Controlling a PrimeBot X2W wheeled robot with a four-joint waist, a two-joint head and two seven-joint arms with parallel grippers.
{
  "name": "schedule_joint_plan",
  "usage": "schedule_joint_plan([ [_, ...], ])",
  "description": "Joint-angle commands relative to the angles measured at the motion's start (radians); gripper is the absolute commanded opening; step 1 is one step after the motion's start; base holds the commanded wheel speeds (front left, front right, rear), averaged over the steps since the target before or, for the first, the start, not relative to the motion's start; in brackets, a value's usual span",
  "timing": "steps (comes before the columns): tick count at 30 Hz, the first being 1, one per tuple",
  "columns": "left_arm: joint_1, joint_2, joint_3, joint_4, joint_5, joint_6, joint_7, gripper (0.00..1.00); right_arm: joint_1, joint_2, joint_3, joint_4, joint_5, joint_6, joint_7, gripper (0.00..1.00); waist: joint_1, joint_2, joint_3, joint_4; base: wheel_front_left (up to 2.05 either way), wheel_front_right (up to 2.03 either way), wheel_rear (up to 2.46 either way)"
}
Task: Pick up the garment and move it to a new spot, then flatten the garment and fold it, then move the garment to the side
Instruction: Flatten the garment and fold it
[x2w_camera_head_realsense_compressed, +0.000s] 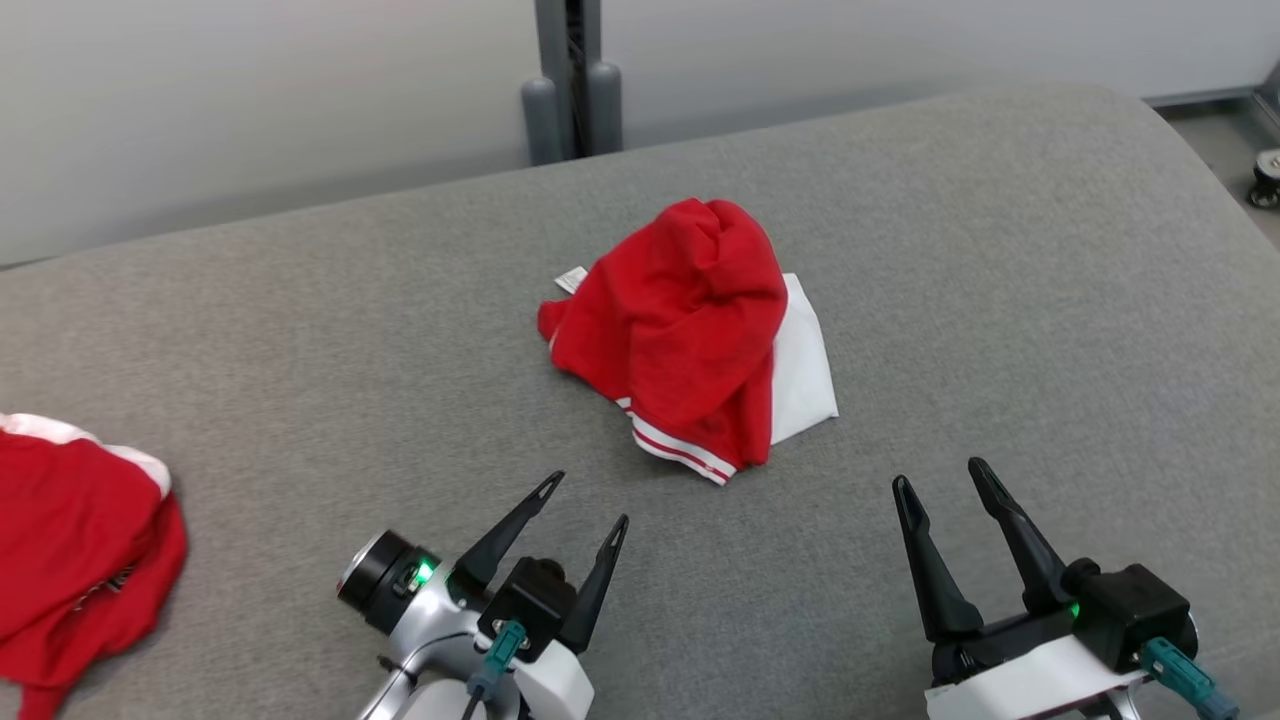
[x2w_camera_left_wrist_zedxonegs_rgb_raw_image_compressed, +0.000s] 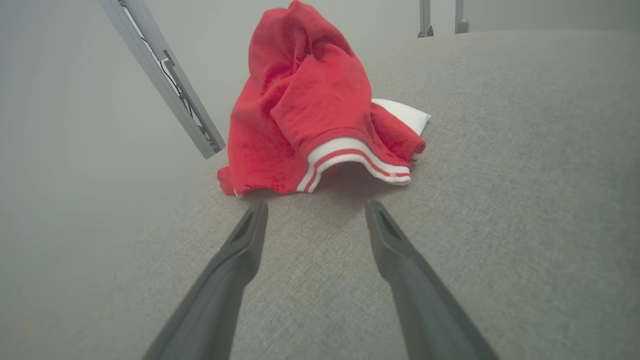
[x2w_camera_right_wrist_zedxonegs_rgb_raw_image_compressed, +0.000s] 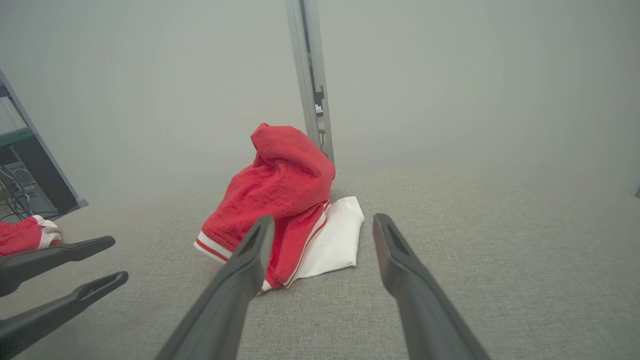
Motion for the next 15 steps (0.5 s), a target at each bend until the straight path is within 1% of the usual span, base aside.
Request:
schedule_joint_plan([
  [1,-0.045,0.012,-0.021,0.021,0.021,0.012,-0.004,1.0,-0.021,-0.006,-0.003,-0.006,0.004,0.002,-0.005,1.0,0.0,-0.0001,0.041,-0.039,0.0,0.0,0.0],
  [2,-0.045,0.012,-0.021,0.021,0.021,0.012,-0.004,1.0,-0.021,-0.006,-0.003,-0.006,0.004,0.002,-0.005,1.0,0.0,-0.0001,0.041,-0.039,0.0,0.0,0.0],
  [8,-0.143,0.016,-0.08,0.092,0.049,0.049,-0.004,1.0,-0.047,-0.006,-0.002,-0.012,0.013,0.002,-0.005,1.0,0.0,-0.0001,0.091,-0.084,0.0,0.0,0.0],
  [15,-0.215,0.023,-0.118,0.148,0.033,0.087,-0.004,1.0,-0.064,-0.006,0.001,-0.016,0.024,0.002,-0.005,1.0,0.0,-0.0001,0.123,-0.118,0.0,0.0,0.0],
])
